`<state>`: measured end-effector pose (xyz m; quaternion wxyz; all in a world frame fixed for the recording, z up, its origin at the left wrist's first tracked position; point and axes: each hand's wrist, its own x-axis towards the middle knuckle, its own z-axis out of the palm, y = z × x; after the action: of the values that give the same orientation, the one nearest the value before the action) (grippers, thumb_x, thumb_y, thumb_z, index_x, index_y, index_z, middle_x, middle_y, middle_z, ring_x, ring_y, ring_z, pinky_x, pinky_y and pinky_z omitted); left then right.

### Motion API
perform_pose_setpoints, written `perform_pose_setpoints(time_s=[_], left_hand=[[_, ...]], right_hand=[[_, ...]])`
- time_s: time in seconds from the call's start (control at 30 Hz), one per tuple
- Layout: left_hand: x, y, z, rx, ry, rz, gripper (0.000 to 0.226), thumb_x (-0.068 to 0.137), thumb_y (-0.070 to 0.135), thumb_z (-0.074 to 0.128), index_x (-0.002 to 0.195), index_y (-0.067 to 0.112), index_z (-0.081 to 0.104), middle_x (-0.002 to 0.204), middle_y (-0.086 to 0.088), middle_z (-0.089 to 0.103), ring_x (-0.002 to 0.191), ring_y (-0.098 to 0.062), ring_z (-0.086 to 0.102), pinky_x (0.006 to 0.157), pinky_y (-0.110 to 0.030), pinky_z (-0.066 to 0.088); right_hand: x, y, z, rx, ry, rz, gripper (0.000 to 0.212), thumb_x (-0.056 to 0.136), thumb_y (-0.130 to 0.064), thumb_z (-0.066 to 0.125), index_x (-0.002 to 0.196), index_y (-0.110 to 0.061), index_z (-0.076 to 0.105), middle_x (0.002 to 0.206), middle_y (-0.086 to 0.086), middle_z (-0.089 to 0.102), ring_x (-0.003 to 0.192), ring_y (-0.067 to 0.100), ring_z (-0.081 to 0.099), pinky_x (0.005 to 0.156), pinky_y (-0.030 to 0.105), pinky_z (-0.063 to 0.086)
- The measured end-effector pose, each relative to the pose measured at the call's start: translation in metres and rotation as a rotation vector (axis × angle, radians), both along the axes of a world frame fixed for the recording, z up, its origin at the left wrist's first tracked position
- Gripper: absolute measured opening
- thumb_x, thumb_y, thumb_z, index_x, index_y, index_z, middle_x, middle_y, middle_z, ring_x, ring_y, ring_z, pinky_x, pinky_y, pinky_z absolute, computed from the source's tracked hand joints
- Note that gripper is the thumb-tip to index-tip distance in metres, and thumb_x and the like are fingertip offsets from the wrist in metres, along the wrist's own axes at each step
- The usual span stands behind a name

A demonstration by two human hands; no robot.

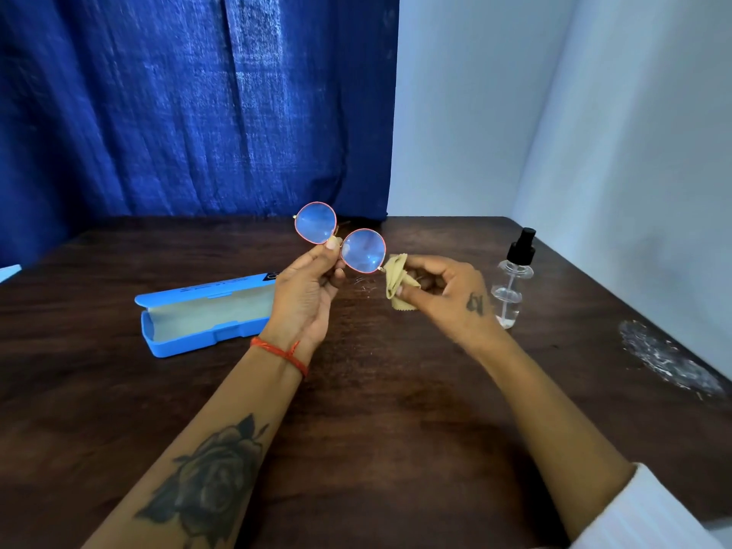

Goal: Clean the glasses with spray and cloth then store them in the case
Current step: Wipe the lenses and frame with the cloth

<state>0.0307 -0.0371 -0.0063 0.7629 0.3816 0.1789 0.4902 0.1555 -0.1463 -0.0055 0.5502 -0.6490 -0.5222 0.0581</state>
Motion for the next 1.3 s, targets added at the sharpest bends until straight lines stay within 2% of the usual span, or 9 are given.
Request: perform_pose_setpoints(time_s=[0.13,0.23,0.4,0.6,0.87,0.93,1.07,1.2,1.3], left_hand=[[-0.001,0.003,-0.001,-0.002,-0.018,-0.032,0.014,0.089,0.007,0.054,0.08,0.011,0.065,0.066,0.008,0.068,0.057,0.0,0.055,0.051,-0.009,0.044],[0.0,0.002,0.0,0.003,-0.03,-0.063,0.017,0.089,0.007,0.052,0.078,0.01,0.064,0.064,0.007,0.066,0.057,-0.001,0.054,0.051,-0.009,0.044],[0.001,0.001,0.001,0.003,-0.04,-0.103,0.021,0.09,0.006,0.05,0.075,0.009,0.065,0.063,0.005,0.067,0.054,-0.002,0.057,0.049,-0.009,0.045],[-0.002,0.004,0.002,-0.054,-0.065,-0.126,0.02,0.091,0.008,0.049,0.077,0.009,0.063,0.061,0.005,0.067,0.052,-0.001,0.056,0.047,-0.009,0.043],[-0.008,0.007,0.004,-0.105,-0.084,-0.175,0.041,0.091,0.006,0.048,0.059,0.01,0.073,0.06,0.002,0.067,0.049,-0.003,0.054,0.044,-0.01,0.042],[-0.01,0.009,0.005,-0.112,-0.08,-0.176,0.039,0.091,0.006,0.048,0.06,0.009,0.072,0.06,0.002,0.067,0.049,-0.003,0.054,0.044,-0.01,0.042],[-0.012,0.009,0.004,-0.084,-0.041,-0.181,0.022,0.091,0.006,0.047,0.076,0.007,0.064,0.062,0.002,0.065,0.05,-0.003,0.053,0.045,-0.01,0.042],[-0.017,0.015,0.005,-0.102,-0.049,-0.178,0.036,0.091,0.005,0.048,0.064,0.009,0.071,0.061,0.001,0.066,0.048,-0.003,0.054,0.044,-0.01,0.042],[-0.023,0.019,0.008,-0.091,-0.048,-0.204,0.032,0.09,0.006,0.048,0.067,0.009,0.07,0.062,0.001,0.065,0.048,-0.003,0.053,0.044,-0.01,0.042]], right_hand=[[-0.009,0.003,-0.007,0.134,-0.318,-0.104,0.026,0.071,-0.015,0.078,0.096,-0.014,0.072,0.072,-0.003,0.057,0.059,0.001,0.048,0.059,0.012,0.039],[-0.016,0.004,-0.01,0.233,-0.386,-0.158,0.025,0.072,-0.02,0.078,0.093,-0.009,0.069,0.078,-0.004,0.053,0.058,-0.001,0.046,0.057,0.008,0.038],[-0.018,0.006,-0.013,0.269,-0.486,-0.177,0.019,0.077,-0.013,0.074,0.092,-0.004,0.067,0.09,0.006,0.062,0.075,0.006,0.053,0.066,0.011,0.039],[-0.008,0.003,-0.012,0.178,-0.572,-0.139,0.019,0.08,-0.009,0.069,0.098,-0.005,0.067,0.093,0.008,0.063,0.08,0.007,0.052,0.07,0.013,0.037],[0.001,0.0,-0.012,0.128,-0.758,-0.122,0.02,0.079,-0.008,0.066,0.099,-0.005,0.067,0.093,0.009,0.063,0.077,0.017,0.06,0.065,0.02,0.046],[0.005,-0.001,-0.012,0.103,-0.788,-0.138,0.021,0.078,-0.005,0.067,0.099,-0.005,0.067,0.093,0.01,0.064,0.078,0.02,0.062,0.065,0.025,0.05],[0.011,-0.001,-0.013,0.034,-0.839,-0.161,0.025,0.075,-0.005,0.072,0.099,-0.006,0.068,0.093,0.011,0.064,0.076,0.023,0.063,0.06,0.028,0.052],[0.017,-0.002,-0.014,-0.031,-0.844,-0.177,0.025,0.072,-0.006,0.075,0.097,-0.007,0.069,0.093,0.012,0.063,0.076,0.025,0.063,0.057,0.03,0.052],[0.024,-0.004,-0.015,-0.078,-0.85,-0.199,0.026,0.072,-0.006,0.075,0.097,-0.008,0.069,0.096,0.012,0.062,0.08,0.026,0.062,0.057,0.034,0.055]])
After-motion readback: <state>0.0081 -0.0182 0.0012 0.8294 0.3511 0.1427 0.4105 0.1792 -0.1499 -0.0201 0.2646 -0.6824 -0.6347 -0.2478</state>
